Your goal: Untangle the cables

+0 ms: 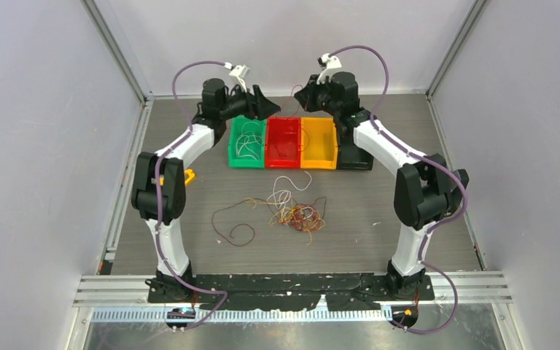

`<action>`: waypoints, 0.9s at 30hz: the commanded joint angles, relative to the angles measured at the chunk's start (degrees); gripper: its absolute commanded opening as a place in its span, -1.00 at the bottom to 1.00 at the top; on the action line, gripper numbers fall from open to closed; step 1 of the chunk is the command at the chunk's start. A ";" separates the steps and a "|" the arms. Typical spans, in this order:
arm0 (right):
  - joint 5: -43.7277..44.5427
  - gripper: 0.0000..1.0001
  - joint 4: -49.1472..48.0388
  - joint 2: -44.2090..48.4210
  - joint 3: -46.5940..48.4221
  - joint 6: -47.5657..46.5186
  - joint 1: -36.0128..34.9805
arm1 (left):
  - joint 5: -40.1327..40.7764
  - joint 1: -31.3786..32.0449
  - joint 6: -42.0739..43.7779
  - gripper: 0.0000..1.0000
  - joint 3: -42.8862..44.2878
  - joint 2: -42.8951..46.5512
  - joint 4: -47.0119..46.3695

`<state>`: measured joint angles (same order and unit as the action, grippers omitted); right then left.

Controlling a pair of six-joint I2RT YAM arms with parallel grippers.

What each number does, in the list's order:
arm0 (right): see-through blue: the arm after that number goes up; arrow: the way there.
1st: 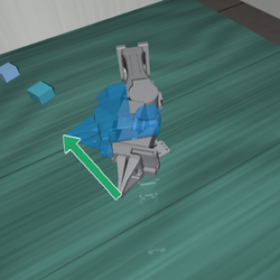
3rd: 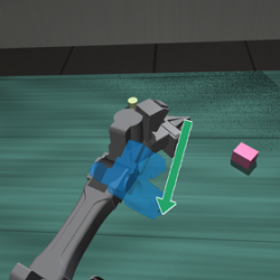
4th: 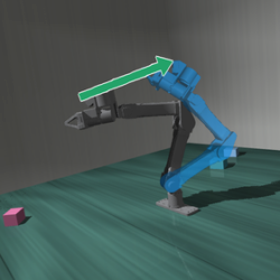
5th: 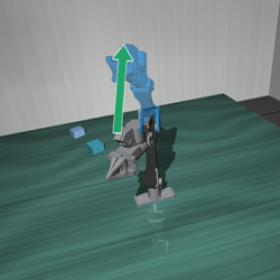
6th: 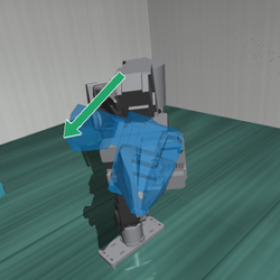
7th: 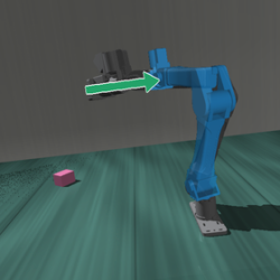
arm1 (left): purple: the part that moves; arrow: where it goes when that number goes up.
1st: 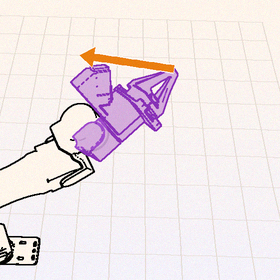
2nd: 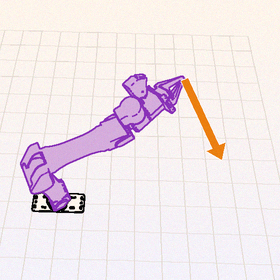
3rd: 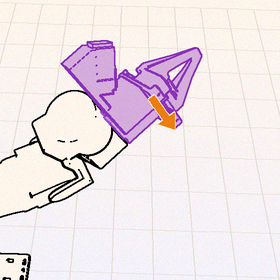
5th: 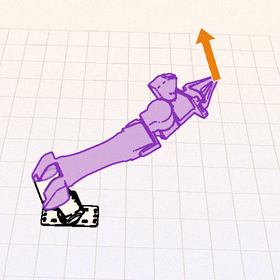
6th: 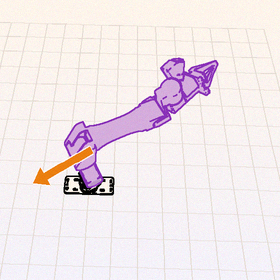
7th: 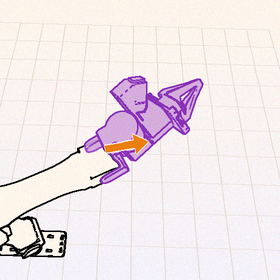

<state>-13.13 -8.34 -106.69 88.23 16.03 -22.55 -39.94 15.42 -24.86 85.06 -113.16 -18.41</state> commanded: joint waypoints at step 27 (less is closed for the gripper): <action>-6.51 -0.89 -13.00 -20.48 31.56 3.77 -5.89 | -1.03 -15.14 -4.25 0.97 -12.80 25.26 -4.52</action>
<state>-17.65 -19.64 -125.29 116.99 16.40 -27.09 -40.12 1.83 -28.16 72.93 -91.07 -19.55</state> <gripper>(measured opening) 0.071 0.987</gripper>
